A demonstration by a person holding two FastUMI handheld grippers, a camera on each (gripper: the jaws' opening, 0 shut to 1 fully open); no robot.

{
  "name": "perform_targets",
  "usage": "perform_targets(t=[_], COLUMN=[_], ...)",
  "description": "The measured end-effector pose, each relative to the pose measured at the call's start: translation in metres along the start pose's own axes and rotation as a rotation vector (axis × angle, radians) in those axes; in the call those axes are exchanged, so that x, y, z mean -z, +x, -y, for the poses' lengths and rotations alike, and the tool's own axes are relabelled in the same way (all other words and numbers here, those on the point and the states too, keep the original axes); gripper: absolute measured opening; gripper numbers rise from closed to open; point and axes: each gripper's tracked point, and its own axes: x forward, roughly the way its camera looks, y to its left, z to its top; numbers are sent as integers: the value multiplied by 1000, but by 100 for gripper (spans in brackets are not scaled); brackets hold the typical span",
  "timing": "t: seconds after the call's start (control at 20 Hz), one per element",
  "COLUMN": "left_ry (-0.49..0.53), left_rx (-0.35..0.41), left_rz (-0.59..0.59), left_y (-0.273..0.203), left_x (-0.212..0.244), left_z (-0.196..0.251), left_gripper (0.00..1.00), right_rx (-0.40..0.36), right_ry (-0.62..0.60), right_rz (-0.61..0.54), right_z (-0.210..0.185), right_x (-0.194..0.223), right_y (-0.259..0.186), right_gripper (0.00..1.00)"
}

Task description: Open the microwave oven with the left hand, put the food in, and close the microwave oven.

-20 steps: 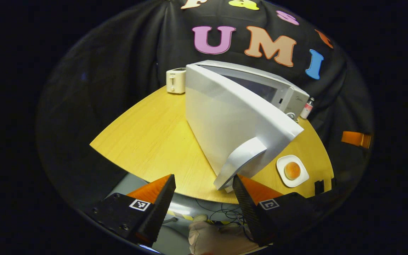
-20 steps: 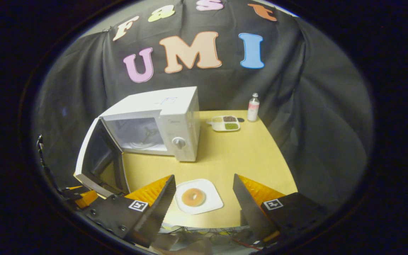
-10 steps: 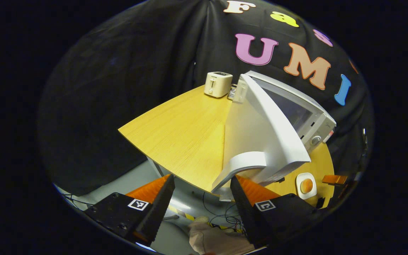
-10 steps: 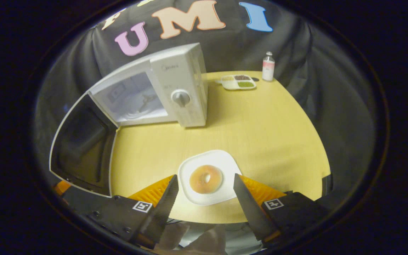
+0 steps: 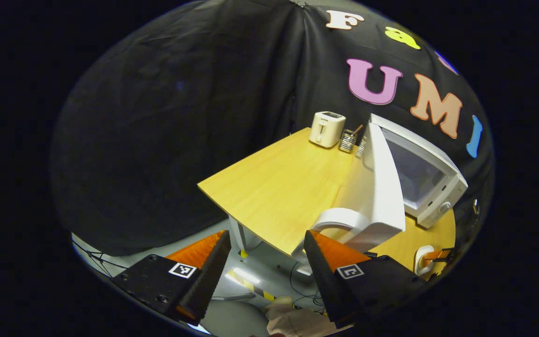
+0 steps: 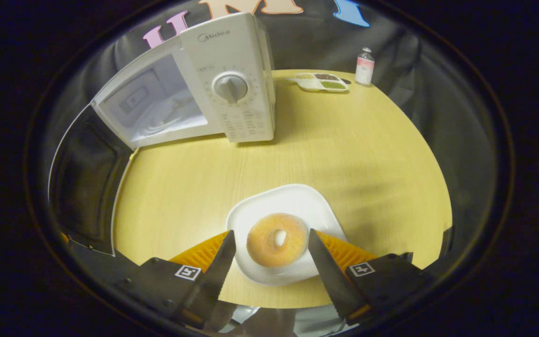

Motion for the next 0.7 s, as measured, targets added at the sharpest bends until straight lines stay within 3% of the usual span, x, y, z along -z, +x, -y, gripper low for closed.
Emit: perform_targets(t=[0.05,0.1,0.25,0.3,0.35,0.45,0.5,0.7], left_ry=[-8,-10,3,1,-5,-22,-29,-42], left_rx=[-10,-20,-48,-54,-58,-45,-37,1], left_rz=[23,44,116,137,153,182,186,190], left_y=[1,2,8,11,14,18,22,39], left_x=[-10,-20,-51,-61,-68,-79,-80,-89], left_z=[-6,-10,-21,-23,-23,-17,-14,0], left_gripper=[93,93,93,93,93,92,92,92], right_rx=[16,29,53,63,72,92,109,145], right_ry=[-4,-4,10,14,18,22,20,47], right_rz=[-9,-19,-34,-36,-40,-47,-57,-56], right_z=[2,2,1,2,2,3,5,6], right_x=[2,5,9,10,10,12,14,13], right_y=[3,7,12,13,13,16,18,22], right_gripper=[89,98,98,90,98,98,90,89])
